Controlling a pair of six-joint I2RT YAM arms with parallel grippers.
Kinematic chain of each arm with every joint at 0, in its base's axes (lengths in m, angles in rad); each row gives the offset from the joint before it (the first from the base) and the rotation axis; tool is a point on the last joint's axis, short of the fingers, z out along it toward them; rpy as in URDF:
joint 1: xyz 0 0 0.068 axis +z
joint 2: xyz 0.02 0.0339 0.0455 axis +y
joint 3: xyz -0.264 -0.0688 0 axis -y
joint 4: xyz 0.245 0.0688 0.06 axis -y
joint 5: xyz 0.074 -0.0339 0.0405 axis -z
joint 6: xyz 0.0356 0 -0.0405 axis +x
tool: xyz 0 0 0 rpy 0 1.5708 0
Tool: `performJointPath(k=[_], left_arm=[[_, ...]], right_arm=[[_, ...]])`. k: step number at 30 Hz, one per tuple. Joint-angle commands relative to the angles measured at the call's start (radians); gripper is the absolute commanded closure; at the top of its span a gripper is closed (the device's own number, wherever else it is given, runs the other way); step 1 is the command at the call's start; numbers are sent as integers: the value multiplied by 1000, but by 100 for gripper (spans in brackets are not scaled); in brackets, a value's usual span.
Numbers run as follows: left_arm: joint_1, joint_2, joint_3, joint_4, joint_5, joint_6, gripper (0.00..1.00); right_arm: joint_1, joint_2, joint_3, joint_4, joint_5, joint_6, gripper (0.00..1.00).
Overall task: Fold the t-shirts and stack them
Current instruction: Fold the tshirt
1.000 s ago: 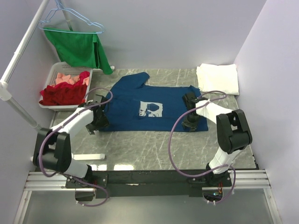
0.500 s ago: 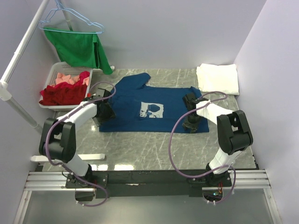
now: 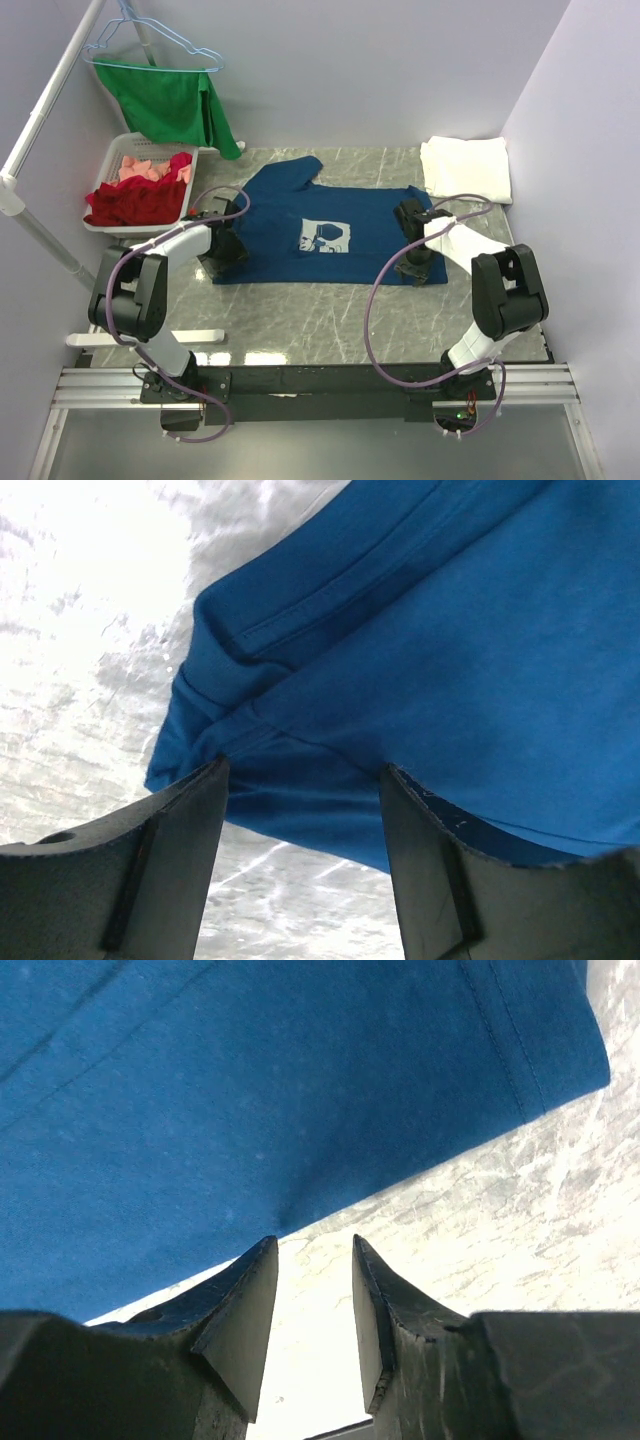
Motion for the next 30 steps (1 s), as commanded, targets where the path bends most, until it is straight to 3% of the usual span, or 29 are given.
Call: performJointPath(k=[1, 16, 30], left_arm=[[-8, 21, -41, 9, -28, -27, 33], [-16, 50, -69, -37, -67, -55, 32], [-16, -88, -136, -177, -90, -82, 31]], right_arm=[[-3, -7, 47, 15, 22, -19, 57], [-5, 142, 51, 74, -24, -50, 56], [1, 37, -105, 31, -55, -39, 57]])
